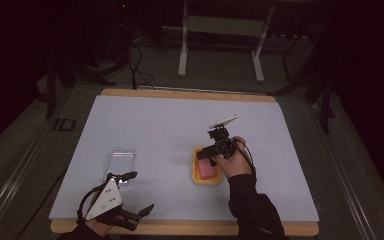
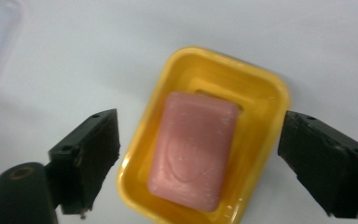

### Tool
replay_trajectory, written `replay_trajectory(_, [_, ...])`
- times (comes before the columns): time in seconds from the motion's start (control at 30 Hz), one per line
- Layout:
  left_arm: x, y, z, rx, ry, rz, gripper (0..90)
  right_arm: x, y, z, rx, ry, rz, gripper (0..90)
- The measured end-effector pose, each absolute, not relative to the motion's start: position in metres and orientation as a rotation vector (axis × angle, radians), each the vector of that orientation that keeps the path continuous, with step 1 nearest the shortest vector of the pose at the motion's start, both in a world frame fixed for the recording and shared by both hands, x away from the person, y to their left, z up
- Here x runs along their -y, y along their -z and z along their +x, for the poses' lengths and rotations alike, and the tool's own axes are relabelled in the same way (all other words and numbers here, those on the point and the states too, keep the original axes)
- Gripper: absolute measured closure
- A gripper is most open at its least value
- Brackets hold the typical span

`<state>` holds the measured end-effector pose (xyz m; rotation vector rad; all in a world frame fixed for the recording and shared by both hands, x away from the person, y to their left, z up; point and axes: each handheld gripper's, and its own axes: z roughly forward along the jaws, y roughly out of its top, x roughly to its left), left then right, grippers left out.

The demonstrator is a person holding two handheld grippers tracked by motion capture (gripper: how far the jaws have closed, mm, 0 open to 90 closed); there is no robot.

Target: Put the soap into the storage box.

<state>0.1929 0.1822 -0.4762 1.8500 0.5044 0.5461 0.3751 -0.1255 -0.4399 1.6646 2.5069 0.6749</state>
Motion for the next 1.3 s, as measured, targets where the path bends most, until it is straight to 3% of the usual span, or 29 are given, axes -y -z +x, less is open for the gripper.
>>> replay_trajectory(0.6, [-0.186,0.477,0.194,-0.524,-0.515,1.83,0.3,0.16,0.435,0.373,-2.569,-0.774,1.468,13.5])
replay_trajectory(1.3, [-0.187,0.479,0.195,-0.55,-0.515,1.825,0.3,0.24,0.44,0.325,-2.557,-1.038,1.212,13.0])
